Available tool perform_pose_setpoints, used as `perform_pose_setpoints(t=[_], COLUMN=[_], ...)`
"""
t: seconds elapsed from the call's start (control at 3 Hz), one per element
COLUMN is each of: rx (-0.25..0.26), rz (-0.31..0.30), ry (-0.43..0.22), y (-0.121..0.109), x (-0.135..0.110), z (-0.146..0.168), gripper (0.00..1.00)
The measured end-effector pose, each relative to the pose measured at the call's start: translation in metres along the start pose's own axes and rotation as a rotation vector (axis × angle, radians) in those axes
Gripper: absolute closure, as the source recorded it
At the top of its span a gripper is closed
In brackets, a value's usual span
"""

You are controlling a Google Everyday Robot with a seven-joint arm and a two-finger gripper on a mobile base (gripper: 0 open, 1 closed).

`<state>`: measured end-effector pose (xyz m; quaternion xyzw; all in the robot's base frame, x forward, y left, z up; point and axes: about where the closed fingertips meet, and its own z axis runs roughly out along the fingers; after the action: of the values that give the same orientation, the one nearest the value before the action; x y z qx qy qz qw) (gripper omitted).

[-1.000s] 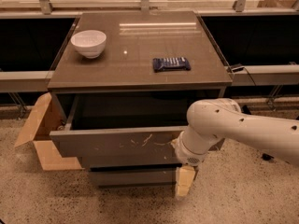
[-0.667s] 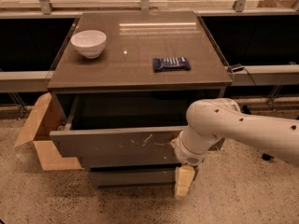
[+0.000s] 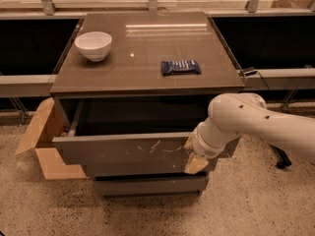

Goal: Close top drawer

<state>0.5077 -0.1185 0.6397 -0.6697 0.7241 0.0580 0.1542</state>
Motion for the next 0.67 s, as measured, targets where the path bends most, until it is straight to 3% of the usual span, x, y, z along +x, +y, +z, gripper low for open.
perform_pose_setpoints(t=[0.33, 0.67], rx=[0.071, 0.123], rz=[-0.001, 0.013], ry=[-0.005, -0.005], y=[-0.031, -0.056], x=[0.005, 0.013], z=[-0.005, -0.007], gripper=[0.66, 0.68])
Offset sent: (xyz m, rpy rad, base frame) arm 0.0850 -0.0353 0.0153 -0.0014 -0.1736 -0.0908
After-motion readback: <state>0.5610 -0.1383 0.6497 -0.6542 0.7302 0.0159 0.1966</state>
